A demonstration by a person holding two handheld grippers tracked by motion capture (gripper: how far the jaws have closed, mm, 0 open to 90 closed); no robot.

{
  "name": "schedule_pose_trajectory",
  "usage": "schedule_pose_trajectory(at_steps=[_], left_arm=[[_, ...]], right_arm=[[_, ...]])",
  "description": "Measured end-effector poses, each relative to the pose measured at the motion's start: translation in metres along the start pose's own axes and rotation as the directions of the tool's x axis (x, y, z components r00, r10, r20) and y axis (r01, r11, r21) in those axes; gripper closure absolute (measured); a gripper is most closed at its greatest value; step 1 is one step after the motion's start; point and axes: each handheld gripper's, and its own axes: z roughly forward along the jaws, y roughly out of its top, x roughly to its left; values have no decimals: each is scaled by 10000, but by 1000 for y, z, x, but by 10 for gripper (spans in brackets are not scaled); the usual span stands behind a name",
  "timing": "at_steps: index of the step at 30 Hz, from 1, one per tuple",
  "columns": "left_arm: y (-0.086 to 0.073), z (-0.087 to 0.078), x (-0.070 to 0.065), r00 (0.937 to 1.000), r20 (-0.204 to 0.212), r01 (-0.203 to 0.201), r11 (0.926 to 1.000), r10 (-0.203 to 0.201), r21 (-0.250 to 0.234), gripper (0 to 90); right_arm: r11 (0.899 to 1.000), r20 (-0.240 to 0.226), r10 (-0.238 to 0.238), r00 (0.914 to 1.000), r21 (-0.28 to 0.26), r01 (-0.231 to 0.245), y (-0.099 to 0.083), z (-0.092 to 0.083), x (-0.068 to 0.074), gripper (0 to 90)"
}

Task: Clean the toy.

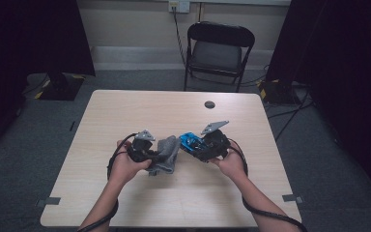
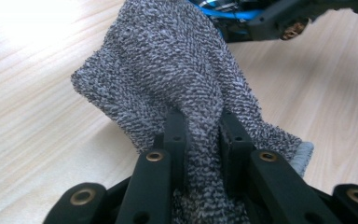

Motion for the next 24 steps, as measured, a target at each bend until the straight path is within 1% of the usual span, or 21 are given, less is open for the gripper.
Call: schedule_pose_trajectory(at_steps=[1,2,3,5,6,7,8,9,10,11,13,15,16,18,20,21,23,24], left_arm=[[-1,-1,0,10000,14,-48,9999,48,115,764],[-2,0,0,10000,31,-48,9999,48,122,764],[-3,0,-1,10000,-32,-91,9998,92,186,764],[-5,0,-1,9997,-53,-223,9992,225,336,764],[-7,1,-2,9998,-53,-215,9991,217,371,764],[-8,1,-3,9997,-40,-251,9987,253,440,764],[-9,2,-3,9997,63,-257,9987,254,447,764],[-10,2,-4,9995,171,-259,9987,252,446,764],[-10,3,-5,9994,168,-298,9987,291,414,764],[-11,3,-5,9992,149,-368,9980,361,523,764],[-12,5,-5,9990,-33,-432,9970,435,639,763],[-12,6,-4,9979,-314,-534,9957,559,758,763],[-13,8,-4,9978,-442,-469,9962,502,727,763],[-12,9,-2,9948,-863,-467,9952,541,857,763],[-11,11,0,9939,-969,-443,9955,524,833,763],[-9,12,0,9925,-1075,-493,9949,586,874,763],[-7,16,-2,9895,-1232,-644,9939,753,900,760],[-7,18,-3,9898,-1207,-646,9935,758,940,760]], right_arm=[[10000,39,75,10000,8,-75,0,-1,-3,280],[10000,39,75,10000,8,-75,0,-1,-3,280],[10000,118,82,9999,-12,-82,-1,-2,-4,280],[9999,126,134,9998,-19,-134,-1,-3,-7,280],[9999,242,144,9996,-41,-143,-1,-4,-7,279],[9998,164,185,9997,-61,-184,-2,-5,-9,280],[9997,136,244,9996,-82,-243,-2,-6,-10,280],[9997,273,219,9994,-116,-216,-2,-7,-10,280],[9996,239,246,9994,-114,-244,-2,-7,-11,279],[9995,240,288,9993,-145,-285,-2,-8,-11,280],[9997,254,227,9994,-123,-224,-2,-9,-11,279],[9997,308,182,9994,-166,-177,0,-10,-10,280],[9996,299,183,9994,-203,-177,1,-11,-9,280],[9995,244,157,9996,-271,-150,3,-14,-8,280],[9994,304,38,9995,-331,-27,6,-15,-5,280],[9994,169,22,9999,-346,-16,7,-16,-4,280],[9993,195,-59,9998,-372,66,10,-16,-1,280],[9992,109,-83,9999,-393,87,10,-15,-1,280]])
